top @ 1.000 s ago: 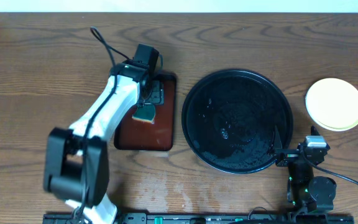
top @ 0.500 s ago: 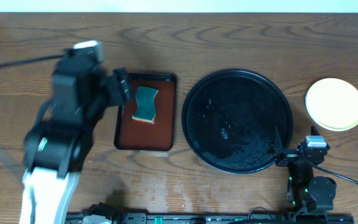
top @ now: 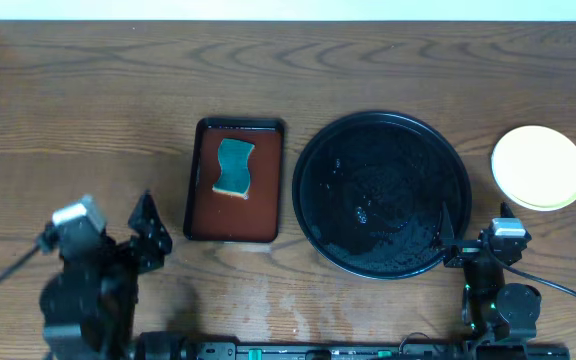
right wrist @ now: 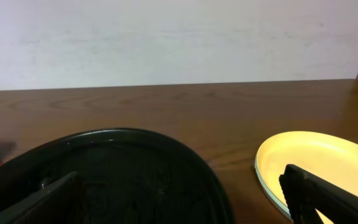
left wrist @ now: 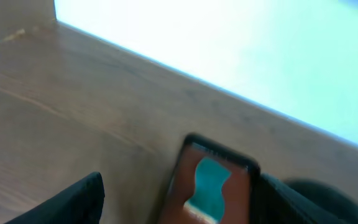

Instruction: Clean dirty plates on tray and stack at the side

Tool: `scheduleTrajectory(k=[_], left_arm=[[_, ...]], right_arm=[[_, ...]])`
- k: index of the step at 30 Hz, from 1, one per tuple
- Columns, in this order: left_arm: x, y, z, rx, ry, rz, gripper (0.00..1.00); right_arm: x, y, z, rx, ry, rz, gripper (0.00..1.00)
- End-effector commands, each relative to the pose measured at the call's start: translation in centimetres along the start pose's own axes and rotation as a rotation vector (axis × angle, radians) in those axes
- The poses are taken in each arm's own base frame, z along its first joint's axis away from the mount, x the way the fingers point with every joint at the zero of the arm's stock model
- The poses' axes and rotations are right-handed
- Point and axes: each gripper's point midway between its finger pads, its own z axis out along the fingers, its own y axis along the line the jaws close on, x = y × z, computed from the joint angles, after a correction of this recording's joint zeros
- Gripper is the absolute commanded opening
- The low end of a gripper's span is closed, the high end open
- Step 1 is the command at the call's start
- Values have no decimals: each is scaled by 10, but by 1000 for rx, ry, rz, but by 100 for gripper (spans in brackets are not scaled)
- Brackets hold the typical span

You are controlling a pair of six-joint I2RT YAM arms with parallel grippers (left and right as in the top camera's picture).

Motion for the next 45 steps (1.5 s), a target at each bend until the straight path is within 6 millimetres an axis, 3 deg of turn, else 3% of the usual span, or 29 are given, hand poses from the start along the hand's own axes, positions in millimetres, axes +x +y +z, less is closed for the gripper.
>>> scheduleTrajectory(k=[1, 8, 22, 27, 35, 45], left_arm=[[-4, -2, -8, 48, -104, -41, 78], [-29, -18, -28, 203, -373, -50, 79], [-58, -44, -44, 424, -719, -32, 78], [-47, -35, -30, 393, -719, -44, 79], [-14, 0, 8, 246, -659, -130, 79], [24, 13, 37, 206, -567, -123, 79]], right_arm=[[0, 1, 0, 1, -2, -4, 99], [0, 1, 0, 1, -2, -5, 99], [0, 1, 0, 1, -2, -5, 99], [0, 1, 0, 1, -2, -4, 99], [0, 1, 0, 1, -2, -5, 99], [0, 1, 0, 1, -2, -5, 99]])
